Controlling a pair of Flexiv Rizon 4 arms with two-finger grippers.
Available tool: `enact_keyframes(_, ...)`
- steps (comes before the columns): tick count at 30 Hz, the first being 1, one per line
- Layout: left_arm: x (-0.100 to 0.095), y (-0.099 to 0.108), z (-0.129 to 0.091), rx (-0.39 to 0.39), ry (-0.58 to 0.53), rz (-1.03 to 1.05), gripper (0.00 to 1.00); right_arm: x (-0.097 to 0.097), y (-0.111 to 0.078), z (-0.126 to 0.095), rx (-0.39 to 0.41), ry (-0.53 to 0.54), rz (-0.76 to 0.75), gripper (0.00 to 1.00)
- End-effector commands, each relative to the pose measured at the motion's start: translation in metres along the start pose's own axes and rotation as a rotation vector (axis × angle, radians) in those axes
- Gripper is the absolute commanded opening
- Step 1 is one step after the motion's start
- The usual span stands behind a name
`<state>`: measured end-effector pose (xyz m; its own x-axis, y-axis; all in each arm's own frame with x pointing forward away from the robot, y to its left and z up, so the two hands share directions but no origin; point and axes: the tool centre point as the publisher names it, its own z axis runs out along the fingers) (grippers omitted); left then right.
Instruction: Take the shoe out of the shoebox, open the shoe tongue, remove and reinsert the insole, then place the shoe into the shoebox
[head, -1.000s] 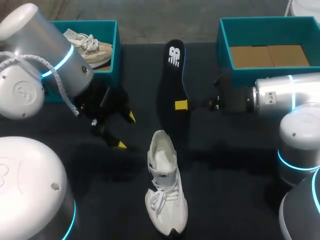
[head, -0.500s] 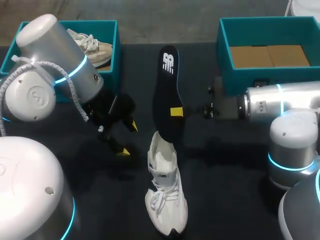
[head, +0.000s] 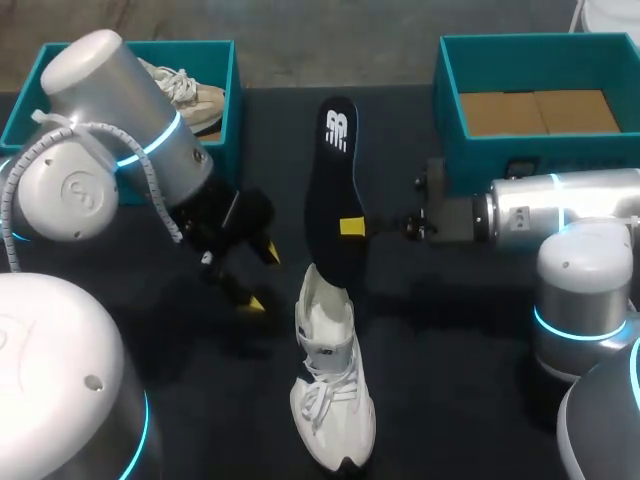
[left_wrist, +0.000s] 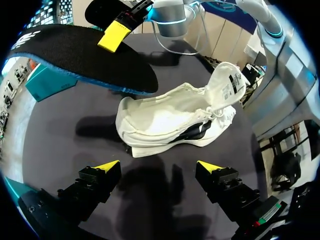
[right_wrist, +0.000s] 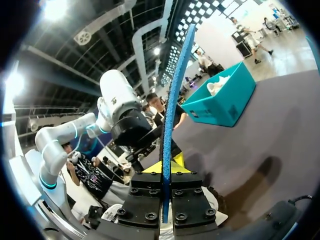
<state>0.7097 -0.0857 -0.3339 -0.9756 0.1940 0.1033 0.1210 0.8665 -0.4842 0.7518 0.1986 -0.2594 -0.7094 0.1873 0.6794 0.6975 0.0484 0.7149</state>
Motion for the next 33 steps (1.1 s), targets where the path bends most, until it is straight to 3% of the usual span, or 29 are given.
enact_keyframes(1,0.003,0.003,0.012,-0.034,-0.035,-0.005,1.0,0.0,-0.003,0.004,0.001,-0.006,-0.006,0.0)
enact_keyframes(22,0.008,0.005,0.028,-0.091,-0.076,-0.049,1.0,-0.002,-0.026,0.019,-0.001,0.009,-0.083,0.0)
enact_keyframes(33,0.008,0.005,0.028,-0.091,-0.076,-0.049,1.0,-0.002,-0.026,0.019,-0.001,0.009,-0.083,0.0)
